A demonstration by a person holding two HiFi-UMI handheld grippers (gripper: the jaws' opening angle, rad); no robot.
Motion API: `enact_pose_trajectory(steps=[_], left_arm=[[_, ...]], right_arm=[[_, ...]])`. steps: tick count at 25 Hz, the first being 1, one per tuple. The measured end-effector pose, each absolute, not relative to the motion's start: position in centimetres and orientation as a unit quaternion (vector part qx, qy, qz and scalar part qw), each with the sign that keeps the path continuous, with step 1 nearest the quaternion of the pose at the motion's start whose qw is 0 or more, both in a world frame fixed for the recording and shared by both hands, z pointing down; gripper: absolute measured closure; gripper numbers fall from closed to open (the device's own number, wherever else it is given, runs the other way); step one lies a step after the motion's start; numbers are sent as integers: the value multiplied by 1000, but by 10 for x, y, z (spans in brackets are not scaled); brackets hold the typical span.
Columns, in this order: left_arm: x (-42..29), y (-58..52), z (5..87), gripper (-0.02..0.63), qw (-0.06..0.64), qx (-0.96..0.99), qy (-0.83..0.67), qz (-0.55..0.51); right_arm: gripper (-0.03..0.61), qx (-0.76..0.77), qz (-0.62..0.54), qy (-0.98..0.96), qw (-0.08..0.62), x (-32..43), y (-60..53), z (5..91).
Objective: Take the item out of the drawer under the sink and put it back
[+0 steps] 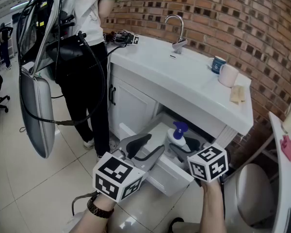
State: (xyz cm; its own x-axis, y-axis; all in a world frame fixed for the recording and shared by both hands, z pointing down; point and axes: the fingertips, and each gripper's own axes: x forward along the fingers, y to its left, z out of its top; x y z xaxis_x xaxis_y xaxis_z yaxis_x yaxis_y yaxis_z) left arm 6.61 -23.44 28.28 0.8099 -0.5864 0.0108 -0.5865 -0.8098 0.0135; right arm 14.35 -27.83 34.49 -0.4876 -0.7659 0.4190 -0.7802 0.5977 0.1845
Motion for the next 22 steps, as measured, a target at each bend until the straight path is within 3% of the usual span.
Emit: enact_pose_trajectory(steps=[5, 9, 14, 22], left_arm=[[66, -231, 277, 399, -3, 951, -311, -4], [64, -230, 277, 400, -5, 949, -316, -1], [68, -230, 277, 400, -4, 950, -313, 1], [63, -237, 277, 418, -13, 939, -342, 2]], right_arm=[[391, 458, -6, -888, 31, 166, -236, 276], [391, 463, -33, -883, -66, 184, -208, 244], [391, 455, -38, -882, -122, 194, -197, 230], [391, 449, -39, -884, -126, 191, -198, 228]])
